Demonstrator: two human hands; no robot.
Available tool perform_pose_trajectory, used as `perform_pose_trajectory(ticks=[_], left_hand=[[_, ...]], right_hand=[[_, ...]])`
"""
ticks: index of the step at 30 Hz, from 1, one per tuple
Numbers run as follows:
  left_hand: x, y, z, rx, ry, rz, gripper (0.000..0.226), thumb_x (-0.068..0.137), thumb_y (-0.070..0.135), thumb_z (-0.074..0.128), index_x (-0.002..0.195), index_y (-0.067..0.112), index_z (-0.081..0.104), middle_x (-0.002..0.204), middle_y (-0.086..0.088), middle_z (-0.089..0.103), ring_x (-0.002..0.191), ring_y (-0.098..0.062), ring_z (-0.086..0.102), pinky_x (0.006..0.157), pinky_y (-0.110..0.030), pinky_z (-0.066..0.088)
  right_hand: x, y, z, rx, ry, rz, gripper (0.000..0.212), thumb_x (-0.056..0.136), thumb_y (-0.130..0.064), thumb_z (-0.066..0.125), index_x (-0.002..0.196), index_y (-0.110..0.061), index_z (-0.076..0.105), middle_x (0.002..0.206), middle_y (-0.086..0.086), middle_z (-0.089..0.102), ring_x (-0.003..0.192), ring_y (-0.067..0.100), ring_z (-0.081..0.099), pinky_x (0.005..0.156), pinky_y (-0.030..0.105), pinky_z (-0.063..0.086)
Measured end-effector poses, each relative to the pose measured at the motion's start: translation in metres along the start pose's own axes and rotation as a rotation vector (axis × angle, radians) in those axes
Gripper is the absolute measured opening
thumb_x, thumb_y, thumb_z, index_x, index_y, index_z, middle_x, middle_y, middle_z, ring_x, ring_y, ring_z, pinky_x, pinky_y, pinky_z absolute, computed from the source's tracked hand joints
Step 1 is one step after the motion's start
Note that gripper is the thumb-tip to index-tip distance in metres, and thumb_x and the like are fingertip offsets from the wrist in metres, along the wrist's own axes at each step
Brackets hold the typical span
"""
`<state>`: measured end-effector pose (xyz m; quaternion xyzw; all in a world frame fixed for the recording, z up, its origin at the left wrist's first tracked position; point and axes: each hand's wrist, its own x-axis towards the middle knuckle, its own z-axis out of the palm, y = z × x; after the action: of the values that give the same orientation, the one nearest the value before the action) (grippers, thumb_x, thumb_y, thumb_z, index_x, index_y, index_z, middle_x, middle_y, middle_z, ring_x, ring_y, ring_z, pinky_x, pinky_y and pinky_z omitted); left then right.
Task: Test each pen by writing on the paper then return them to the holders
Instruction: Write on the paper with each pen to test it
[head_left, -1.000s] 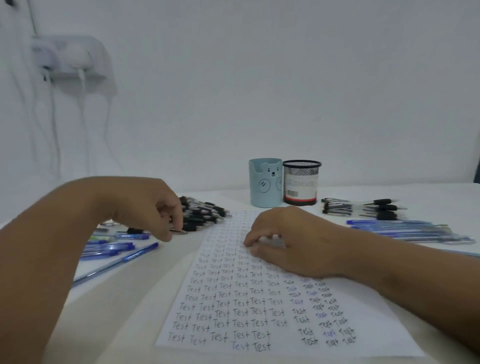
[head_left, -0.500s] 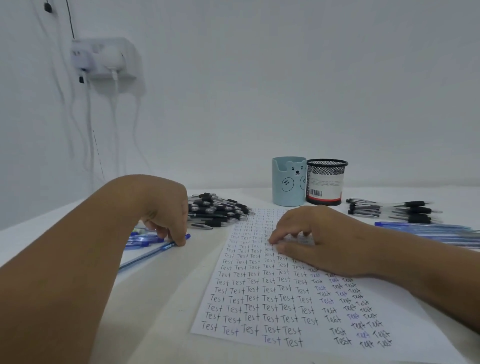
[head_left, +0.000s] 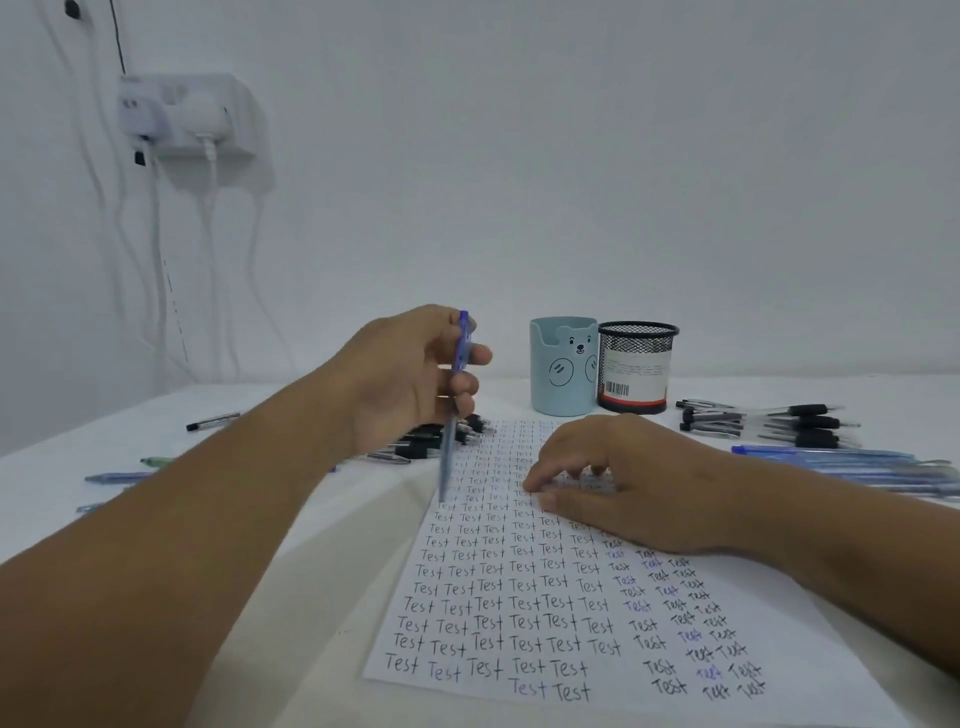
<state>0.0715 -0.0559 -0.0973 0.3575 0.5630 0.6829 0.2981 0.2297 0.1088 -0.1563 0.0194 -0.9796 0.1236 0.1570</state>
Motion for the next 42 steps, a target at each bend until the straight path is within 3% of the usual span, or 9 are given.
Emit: perform_pose_trajectory(ticks=[6,11,15,21,25,28,33,37,42], left_hand=[[0.008,-0.02,0.017,-0.503,0.075,-0.031,0.03,0.095,0.027,0.035,0.067,0.017,0.04,0.053,0.001,0.026,0.043,-0.013,0.02,0.045,-0.021,0.022],[0.005,-0.024,0.028,-0.636,0.149,0.075,0.014,0.076,0.011,0.031,0.064,0.017,0.036,0.052,0.0,0.026,0.043,-0.014,0.021,0.044,-0.021,0.026],[0.004,-0.028,0.035,-0.686,0.147,0.092,0.023,0.089,0.016,0.028,0.067,0.016,0.037,0.055,-0.004,0.036,0.047,-0.017,0.03,0.054,-0.026,0.034],[0.0,-0.033,0.048,-0.719,0.067,0.119,0.027,0.092,0.015,0.032,0.067,0.011,0.043,0.066,-0.012,0.056,0.057,-0.028,0.055,0.073,-0.042,0.06],[0.002,-0.034,0.046,-0.442,0.093,0.141,0.019,0.097,0.014,0.038,0.09,0.008,0.055,0.104,-0.022,0.074,0.101,-0.039,0.071,0.099,-0.05,0.054],[0.004,-0.04,0.037,-0.091,0.081,0.165,0.014,0.093,0.02,0.055,0.106,0.015,0.06,0.121,-0.013,0.07,0.119,-0.028,0.064,0.105,-0.04,0.048],[-0.007,-0.053,0.027,0.929,-0.197,0.071,0.023,0.093,0.027,0.071,0.103,0.048,0.066,0.12,0.024,0.057,0.104,0.008,0.053,0.078,-0.016,0.038],[-0.01,-0.049,0.031,1.046,-0.228,-0.003,0.014,0.092,0.039,0.07,0.102,0.048,0.069,0.087,0.024,0.045,0.075,0.008,0.045,0.074,-0.02,0.034],[-0.012,-0.045,0.031,1.104,-0.257,-0.016,0.013,0.092,0.045,0.068,0.104,0.051,0.068,0.086,0.024,0.043,0.075,0.007,0.044,0.08,-0.024,0.035]], right_hand=[[0.0,-0.001,0.0,0.021,0.015,0.011,0.02,0.096,-0.044,0.063,0.112,-0.039,0.072,0.106,-0.026,0.066,0.103,-0.003,0.057,0.084,0.008,0.042],[-0.003,0.0,-0.003,0.035,0.026,0.079,0.014,0.096,-0.027,0.066,0.102,-0.036,0.075,0.095,-0.022,0.068,0.091,0.001,0.062,0.08,0.018,0.052],[-0.005,0.002,-0.007,0.346,0.327,0.252,0.032,0.097,-0.007,0.055,0.091,-0.03,0.077,0.09,-0.012,0.07,0.081,0.0,0.062,0.075,0.024,0.049],[-0.007,0.002,-0.014,-0.097,0.341,-0.036,0.03,0.084,-0.054,0.065,0.096,-0.031,0.078,0.077,-0.012,0.059,0.07,0.007,0.053,0.06,0.026,0.043],[-0.003,0.012,-0.019,-0.13,0.367,0.073,0.009,0.09,-0.027,0.072,0.083,-0.023,0.076,0.056,-0.011,0.051,0.052,0.006,0.046,0.055,0.019,0.037],[-0.006,0.024,-0.026,-0.016,0.406,0.302,0.023,0.088,-0.018,0.069,0.066,-0.025,0.065,0.054,-0.01,0.056,0.049,-0.001,0.049,0.052,0.012,0.038],[-0.016,0.029,-0.026,0.72,0.356,0.574,0.027,0.093,-0.022,0.068,0.071,-0.007,0.068,0.055,0.008,0.057,0.043,0.012,0.043,0.041,0.019,0.031],[-0.017,0.028,-0.024,0.795,0.283,0.591,0.029,0.096,-0.025,0.064,0.073,-0.008,0.061,0.06,0.014,0.059,0.042,0.016,0.044,0.036,0.018,0.03],[-0.017,0.03,-0.018,0.529,0.316,0.55,0.051,0.08,-0.021,0.081,0.051,-0.021,0.04,0.047,0.005,0.052,0.044,0.017,0.045,0.045,0.02,0.035]])
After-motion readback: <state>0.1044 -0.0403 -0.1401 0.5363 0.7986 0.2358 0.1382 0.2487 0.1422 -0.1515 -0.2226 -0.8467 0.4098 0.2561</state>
